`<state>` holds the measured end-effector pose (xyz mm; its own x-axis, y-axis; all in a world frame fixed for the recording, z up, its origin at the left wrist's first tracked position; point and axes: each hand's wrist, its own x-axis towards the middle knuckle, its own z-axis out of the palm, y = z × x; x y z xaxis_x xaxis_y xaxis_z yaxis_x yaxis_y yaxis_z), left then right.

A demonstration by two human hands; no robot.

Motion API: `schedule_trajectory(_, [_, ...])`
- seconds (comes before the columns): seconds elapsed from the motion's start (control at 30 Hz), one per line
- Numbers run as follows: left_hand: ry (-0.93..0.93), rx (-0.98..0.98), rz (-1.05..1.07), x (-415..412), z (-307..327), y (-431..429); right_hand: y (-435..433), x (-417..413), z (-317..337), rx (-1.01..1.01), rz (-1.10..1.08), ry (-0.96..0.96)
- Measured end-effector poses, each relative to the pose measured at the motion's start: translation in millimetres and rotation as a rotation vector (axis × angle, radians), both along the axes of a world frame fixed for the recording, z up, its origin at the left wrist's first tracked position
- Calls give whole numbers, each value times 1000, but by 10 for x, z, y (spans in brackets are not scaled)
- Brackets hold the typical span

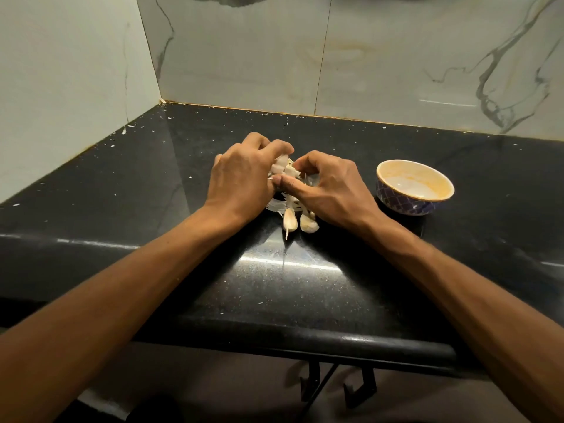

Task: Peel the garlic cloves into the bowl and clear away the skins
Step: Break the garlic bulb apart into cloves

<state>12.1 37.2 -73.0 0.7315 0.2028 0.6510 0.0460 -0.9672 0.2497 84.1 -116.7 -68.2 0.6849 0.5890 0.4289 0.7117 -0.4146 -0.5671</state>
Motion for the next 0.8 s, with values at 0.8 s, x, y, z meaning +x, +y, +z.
schedule_trajectory(0.8, [-10, -74, -145, 23, -52, 99, -65, 83, 78, 28, 62, 68])
